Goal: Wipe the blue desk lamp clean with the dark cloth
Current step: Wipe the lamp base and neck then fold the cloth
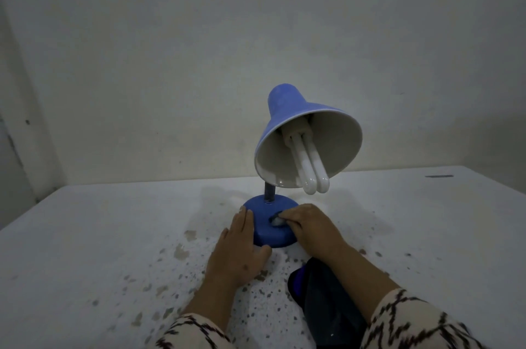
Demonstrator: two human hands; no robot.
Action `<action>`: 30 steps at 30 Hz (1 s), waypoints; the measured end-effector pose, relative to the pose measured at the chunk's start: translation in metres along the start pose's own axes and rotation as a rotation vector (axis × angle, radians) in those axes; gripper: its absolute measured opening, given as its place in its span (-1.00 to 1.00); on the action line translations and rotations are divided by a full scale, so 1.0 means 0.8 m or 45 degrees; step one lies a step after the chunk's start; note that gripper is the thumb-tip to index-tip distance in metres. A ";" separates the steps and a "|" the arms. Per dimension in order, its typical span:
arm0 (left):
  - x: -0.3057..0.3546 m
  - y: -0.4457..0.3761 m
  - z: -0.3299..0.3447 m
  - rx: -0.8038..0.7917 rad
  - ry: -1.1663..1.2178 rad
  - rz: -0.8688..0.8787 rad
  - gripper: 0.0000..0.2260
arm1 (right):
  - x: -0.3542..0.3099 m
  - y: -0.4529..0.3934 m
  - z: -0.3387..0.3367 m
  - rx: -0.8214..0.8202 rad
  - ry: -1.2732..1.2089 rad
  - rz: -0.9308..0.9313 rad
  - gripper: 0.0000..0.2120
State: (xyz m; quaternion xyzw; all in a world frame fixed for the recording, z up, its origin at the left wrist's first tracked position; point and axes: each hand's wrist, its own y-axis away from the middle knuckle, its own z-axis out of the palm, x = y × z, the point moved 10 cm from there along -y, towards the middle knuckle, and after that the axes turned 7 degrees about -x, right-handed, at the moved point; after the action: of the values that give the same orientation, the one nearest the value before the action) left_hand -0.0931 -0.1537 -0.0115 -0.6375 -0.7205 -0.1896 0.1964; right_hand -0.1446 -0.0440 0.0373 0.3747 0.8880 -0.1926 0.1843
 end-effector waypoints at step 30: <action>-0.001 -0.006 0.003 0.028 0.003 0.035 -0.30 | -0.013 -0.015 0.022 -0.230 0.307 -0.018 -0.58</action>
State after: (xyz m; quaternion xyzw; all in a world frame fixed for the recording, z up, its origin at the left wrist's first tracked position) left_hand -0.0980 -0.1540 -0.0138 -0.6448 -0.7136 -0.1796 0.2069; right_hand -0.1433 -0.0667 0.0296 0.3707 0.9200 -0.0667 0.1079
